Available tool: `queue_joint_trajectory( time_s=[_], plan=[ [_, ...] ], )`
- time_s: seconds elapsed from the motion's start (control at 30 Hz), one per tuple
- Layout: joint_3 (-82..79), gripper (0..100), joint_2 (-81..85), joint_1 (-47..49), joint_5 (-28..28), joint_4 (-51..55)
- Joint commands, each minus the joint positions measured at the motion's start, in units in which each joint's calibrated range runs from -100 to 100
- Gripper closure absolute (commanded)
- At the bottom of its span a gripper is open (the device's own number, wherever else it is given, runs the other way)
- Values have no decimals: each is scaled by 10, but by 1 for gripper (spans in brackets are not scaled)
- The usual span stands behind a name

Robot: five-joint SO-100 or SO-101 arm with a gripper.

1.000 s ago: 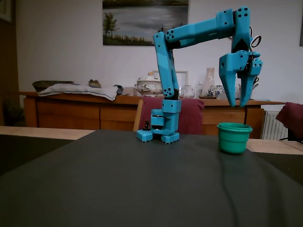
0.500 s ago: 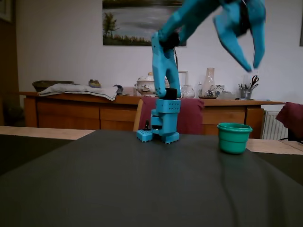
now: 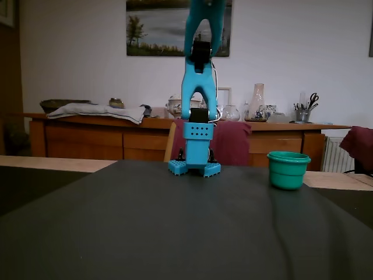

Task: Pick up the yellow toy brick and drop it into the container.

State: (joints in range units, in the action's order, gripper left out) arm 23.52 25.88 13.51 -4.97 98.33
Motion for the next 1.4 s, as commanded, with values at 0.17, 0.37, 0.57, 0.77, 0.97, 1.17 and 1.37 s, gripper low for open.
queue_joint_trajectory(
  time_s=[0.17,0.37,0.57,0.77,0.97,1.17,1.37],
  plan=[
    [-142,100,175,-88,3,17],
    [-376,100,299,-105,3,-31],
    [-639,100,412,-102,3,-177],
    [-862,100,520,-104,3,-327],
    [-1014,100,632,-105,29,-399],
    [-1095,100,739,-105,44,-402],
    [-1171,100,730,-104,61,-446]
  ],
)
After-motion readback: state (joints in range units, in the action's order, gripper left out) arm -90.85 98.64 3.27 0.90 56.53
